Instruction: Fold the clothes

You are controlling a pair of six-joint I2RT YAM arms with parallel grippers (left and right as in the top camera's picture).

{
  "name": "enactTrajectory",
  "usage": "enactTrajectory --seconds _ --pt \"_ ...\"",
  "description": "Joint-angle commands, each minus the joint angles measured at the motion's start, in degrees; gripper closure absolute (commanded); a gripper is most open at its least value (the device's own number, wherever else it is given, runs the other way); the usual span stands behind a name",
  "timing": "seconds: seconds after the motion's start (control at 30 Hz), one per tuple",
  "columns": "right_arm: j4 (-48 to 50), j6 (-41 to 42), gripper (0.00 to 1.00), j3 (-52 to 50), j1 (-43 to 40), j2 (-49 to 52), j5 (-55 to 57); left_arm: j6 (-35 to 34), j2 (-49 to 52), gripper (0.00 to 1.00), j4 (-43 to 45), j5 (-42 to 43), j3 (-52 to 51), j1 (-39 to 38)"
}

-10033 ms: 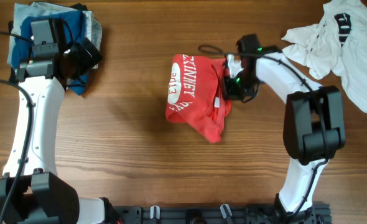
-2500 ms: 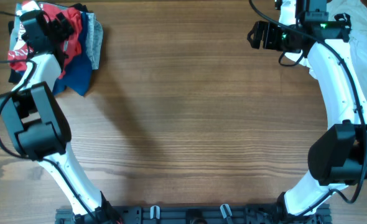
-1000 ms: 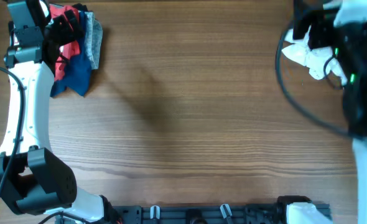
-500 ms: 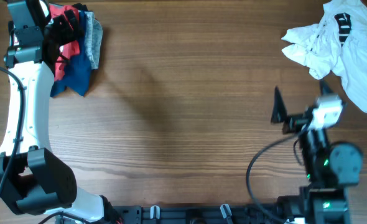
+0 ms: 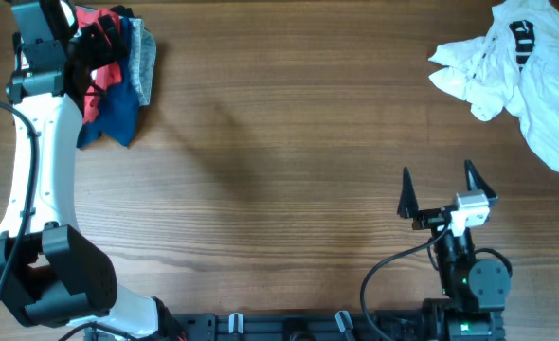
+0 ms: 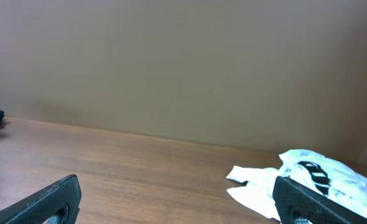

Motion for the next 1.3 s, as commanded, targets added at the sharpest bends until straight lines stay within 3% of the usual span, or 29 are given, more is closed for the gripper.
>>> enactTrajectory --seconds 0.0,0.23,1.27 --pt "-1.62 0.85 0.0 -0.59 0.28 -3.72 -0.9 1.11 0.31 0.0 0.13 0.44 -0.22 0.15" --pt "-9.79 1.11 0.0 -0.59 0.28 -3.72 -1.14 1.09 0.31 0.0 0.13 0.46 -0.22 0.15" --pt "-9.79 1.07 0.0 -0.59 0.28 -3.61 -1.07 1.14 0.31 0.0 0.09 0.35 -0.22 0.22"
